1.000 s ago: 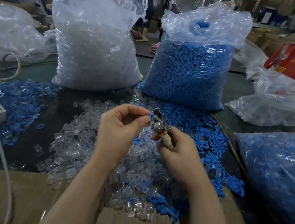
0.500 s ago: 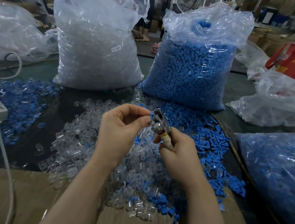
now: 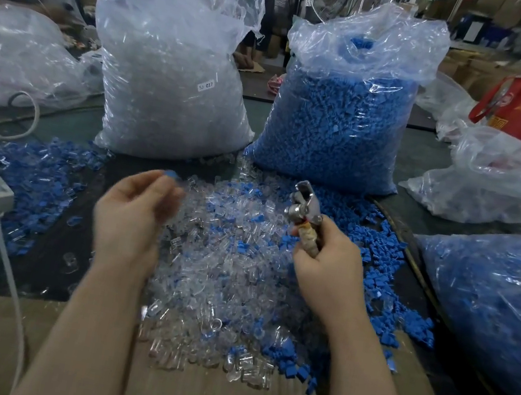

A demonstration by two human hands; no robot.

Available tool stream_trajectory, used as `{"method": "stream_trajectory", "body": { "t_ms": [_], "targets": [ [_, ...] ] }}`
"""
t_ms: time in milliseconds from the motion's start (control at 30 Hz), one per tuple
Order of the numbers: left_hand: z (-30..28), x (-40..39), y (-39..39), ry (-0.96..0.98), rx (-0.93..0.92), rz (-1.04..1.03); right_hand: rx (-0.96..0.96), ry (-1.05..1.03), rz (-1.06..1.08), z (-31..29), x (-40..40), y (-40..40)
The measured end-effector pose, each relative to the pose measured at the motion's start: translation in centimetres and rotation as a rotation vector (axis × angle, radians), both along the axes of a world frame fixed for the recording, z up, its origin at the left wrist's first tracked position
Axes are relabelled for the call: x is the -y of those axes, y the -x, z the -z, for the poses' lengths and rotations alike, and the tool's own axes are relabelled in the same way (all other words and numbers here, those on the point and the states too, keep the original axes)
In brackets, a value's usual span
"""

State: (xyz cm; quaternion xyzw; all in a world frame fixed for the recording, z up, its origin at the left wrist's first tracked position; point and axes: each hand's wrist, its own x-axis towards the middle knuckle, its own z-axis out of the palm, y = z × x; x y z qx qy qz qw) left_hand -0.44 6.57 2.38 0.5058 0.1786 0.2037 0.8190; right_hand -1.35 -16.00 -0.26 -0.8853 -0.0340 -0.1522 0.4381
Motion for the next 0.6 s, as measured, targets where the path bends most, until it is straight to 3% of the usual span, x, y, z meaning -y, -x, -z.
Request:
{"method": "stream_trajectory", "body": {
  "t_ms": [133,300,433,600],
  "targets": [
    [1.2,-5.3,0.0,0.519,-0.116,-0.201,0.030,0.062,0.136,0.3,0.7,-0.4],
    [1.7,-8.1,0.9,0.907,0.048,-0.330,-0.075,0.194,0.317,0.7,1.5,-0.8],
    [1.6,-8.7,1.0,1.004,0.085,-0.412,-0.193,0.327,0.387,0.9,1.8,-0.8],
    [2.2,-8.9,0.7,0.901,0.033,-0.389,-0.270,0.401,0.402,0.6,1.6,-0.7]
  ]
}}
